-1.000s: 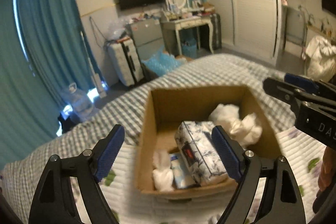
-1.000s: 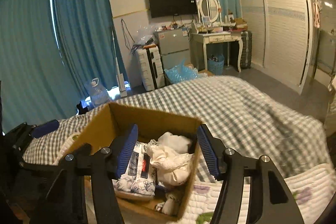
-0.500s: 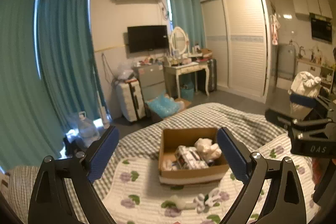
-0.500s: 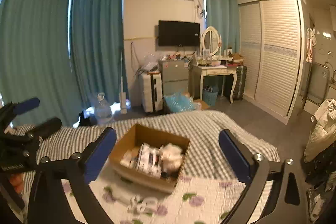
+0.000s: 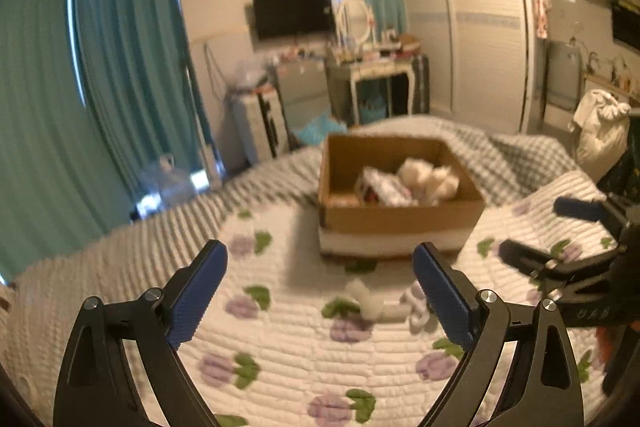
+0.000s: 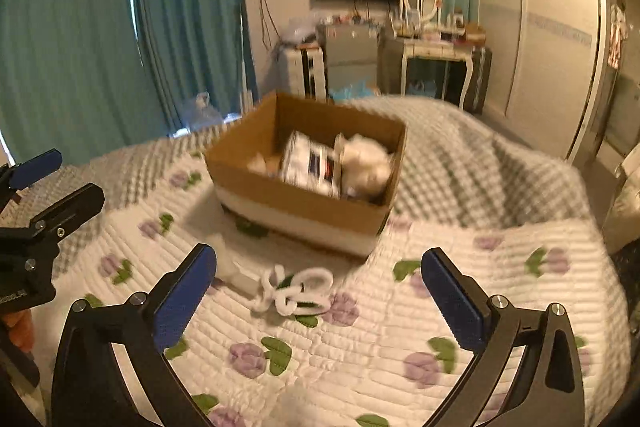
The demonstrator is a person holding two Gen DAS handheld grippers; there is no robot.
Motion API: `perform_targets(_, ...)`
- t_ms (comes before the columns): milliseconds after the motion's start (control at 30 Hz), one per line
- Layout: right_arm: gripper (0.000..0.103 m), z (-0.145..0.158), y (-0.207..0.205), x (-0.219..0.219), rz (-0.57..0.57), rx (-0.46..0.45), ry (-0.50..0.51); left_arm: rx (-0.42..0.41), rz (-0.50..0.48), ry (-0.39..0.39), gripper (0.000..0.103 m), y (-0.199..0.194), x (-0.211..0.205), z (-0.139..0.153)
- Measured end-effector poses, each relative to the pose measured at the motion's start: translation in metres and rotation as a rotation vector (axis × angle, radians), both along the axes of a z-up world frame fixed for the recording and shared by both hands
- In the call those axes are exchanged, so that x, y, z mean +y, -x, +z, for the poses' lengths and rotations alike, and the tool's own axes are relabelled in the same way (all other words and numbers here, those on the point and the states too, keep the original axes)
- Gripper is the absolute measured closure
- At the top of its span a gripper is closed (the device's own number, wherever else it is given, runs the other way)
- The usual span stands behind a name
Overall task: Organize soft objects
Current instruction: 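Grasp the white pipe-cleaner figure with the right gripper while the left gripper grasps the white plastic piece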
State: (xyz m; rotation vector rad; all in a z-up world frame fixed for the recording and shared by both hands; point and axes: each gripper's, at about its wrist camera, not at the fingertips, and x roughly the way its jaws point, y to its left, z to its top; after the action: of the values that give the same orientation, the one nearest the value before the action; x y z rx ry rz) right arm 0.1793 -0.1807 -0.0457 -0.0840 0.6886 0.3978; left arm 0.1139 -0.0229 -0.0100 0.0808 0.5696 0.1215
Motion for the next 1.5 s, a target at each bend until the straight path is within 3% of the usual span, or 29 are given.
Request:
perform_targets(167, 0.000, -0.060, -0.033, 0.019, 0.001, 0.105, 0.016, 0.042, 0.033, 0.031, 0.007, -0.022, 0.006, -0.043)
perform_targets(300, 0.003, -0.098, -0.050, 0.030, 0.016, 0.170, 0.023, 0.065, 0.044, 0.010, 0.007, -0.033, 0.014, -0.078)
perform_targets(400, 0.013, -0.115, -0.059, 0.035, 0.030, 0.214, 0.029, 0.103, 0.031, 0.001, 0.008, -0.037, 0.019, -0.098)
perform_targets(467, 0.032, -0.125, -0.064, 0.037, 0.047, 0.248, 0.027, 0.132, 0.017, 0.014, 0.007, -0.040, 0.022, -0.109)
perform_targets(500, 0.036, -0.127, -0.065, 0.038, 0.058, 0.261, 0.018, 0.145, 0.013, 0.027, 0.007, -0.041, 0.023, -0.113)
perform_targets(567, 0.046, -0.127, -0.064, 0.037, 0.070, 0.263, -0.003, 0.165, 0.001, 0.056, 0.007, -0.042, 0.025, -0.120)
perform_targets(667, 0.053, -0.119, -0.058, 0.032, 0.060, 0.228, -0.017, 0.189, -0.022, 0.071, 0.008, -0.038, 0.022, -0.126)
perform_targets(967, 0.055, -0.087, -0.054, 0.003, -0.004, 0.153, -0.099, 0.230, -0.114, 0.046, 0.010, -0.040, -0.017, -0.128)
perform_targets(1067, 0.055, -0.085, -0.057, -0.008, -0.023, 0.162, -0.118, 0.259, -0.149, 0.006, 0.010, -0.053, -0.032, -0.138)
perform_targets(1267, 0.055, -0.087, -0.061, -0.016, -0.032, 0.163, -0.110, 0.304, -0.139, 0.007, 0.011, -0.077, -0.037, -0.153)
perform_targets(1300, 0.055, -0.087, -0.062, -0.018, -0.033, 0.165, -0.117, 0.300, -0.137, 0.015, 0.014, -0.080, -0.036, -0.153)
perform_targets(1367, 0.055, -0.087, -0.063, -0.021, -0.031, 0.171, -0.127, 0.305, -0.140, 0.027, 0.033, -0.085, -0.032, -0.153)
perform_targets(1500, 0.055, -0.087, -0.063, -0.020, -0.028, 0.174, -0.134, 0.304, -0.174, 0.036, 0.044, -0.081, -0.033, -0.155)
